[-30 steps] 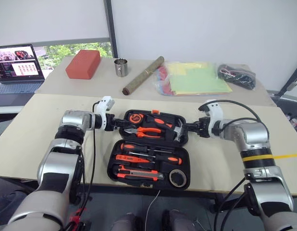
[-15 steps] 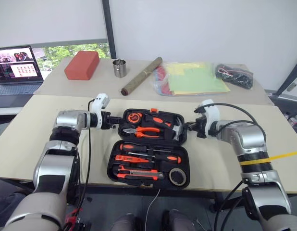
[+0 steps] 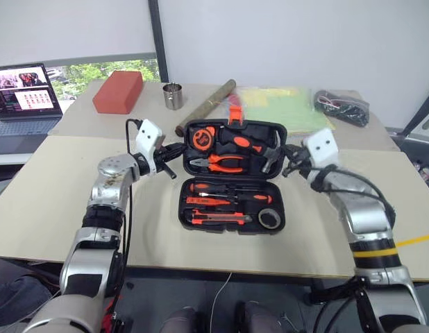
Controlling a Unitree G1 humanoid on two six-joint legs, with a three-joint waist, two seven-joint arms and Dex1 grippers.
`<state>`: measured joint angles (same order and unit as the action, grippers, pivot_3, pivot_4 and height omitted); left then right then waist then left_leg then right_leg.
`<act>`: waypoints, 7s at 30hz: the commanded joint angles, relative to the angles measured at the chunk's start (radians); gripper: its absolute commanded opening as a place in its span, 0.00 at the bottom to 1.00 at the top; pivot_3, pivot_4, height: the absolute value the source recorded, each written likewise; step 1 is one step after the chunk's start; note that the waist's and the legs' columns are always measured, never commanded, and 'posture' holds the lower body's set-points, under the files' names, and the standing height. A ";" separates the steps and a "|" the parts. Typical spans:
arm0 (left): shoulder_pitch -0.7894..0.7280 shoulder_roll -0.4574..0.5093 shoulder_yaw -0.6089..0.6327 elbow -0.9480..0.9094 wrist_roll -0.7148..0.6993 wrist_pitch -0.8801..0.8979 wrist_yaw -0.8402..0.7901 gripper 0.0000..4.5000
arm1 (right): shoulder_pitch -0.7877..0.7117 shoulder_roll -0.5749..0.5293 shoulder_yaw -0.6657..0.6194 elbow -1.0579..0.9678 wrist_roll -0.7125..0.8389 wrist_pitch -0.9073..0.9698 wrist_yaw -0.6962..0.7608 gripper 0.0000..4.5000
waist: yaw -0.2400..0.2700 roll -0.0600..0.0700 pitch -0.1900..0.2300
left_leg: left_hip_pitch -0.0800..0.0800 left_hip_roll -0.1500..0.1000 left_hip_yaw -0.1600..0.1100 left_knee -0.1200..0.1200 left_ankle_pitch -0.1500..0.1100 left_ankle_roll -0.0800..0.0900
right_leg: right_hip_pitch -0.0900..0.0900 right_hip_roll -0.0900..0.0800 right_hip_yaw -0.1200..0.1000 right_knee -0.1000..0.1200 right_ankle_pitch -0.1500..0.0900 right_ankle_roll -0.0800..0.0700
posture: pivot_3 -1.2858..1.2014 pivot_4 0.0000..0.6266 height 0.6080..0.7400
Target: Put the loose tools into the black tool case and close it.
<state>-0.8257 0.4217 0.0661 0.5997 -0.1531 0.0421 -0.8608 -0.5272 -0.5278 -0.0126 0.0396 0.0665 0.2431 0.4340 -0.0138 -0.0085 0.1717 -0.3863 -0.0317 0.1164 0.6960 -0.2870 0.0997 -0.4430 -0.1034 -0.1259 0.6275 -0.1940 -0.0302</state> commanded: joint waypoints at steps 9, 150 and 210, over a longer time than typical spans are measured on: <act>0.216 0.011 0.038 -0.300 -0.003 -0.001 0.188 0.00 | 0.302 -0.058 -0.032 -0.186 -0.165 -0.399 -0.066 0.01 | 0.001 0.000 0.000 | 0.012 0.002 0.002 0.000 -0.001 -0.002 | 0.009 -0.001 0.004 0.000 -0.006 0.008 | 0.52 0.24 0.98; -0.134 -0.149 -0.484 0.190 0.235 -0.275 -0.517 0.00 | 0.634 -0.190 -0.237 -0.740 0.476 0.584 0.196 0.26 | 0.037 -0.004 -0.014 | 0.001 0.007 -0.003 0.020 -0.013 0.012 | 0.013 -0.008 -0.010 -0.003 -0.005 0.013 | 0.52 0.24 0.98; -0.136 -0.142 -0.490 0.187 0.233 -0.270 -0.531 0.00 | 0.623 -0.161 -0.205 -0.734 0.427 0.542 0.140 0.76 | 0.047 -0.002 -0.016 | 0.002 0.008 -0.004 0.016 -0.015 0.013 | 0.017 -0.008 -0.012 -0.014 -0.005 0.015 | 0.52 0.24 0.98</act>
<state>-1.0010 0.2687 -0.3738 0.7432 0.0177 -0.2432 -1.3751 0.0932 -0.6672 -0.1733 -0.6533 0.4764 0.7742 0.5683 0.0331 -0.0105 0.1555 -0.3840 -0.0242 0.1123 0.7115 -0.3023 0.1132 -0.4258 -0.1112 -0.1381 0.6137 -0.1993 -0.0147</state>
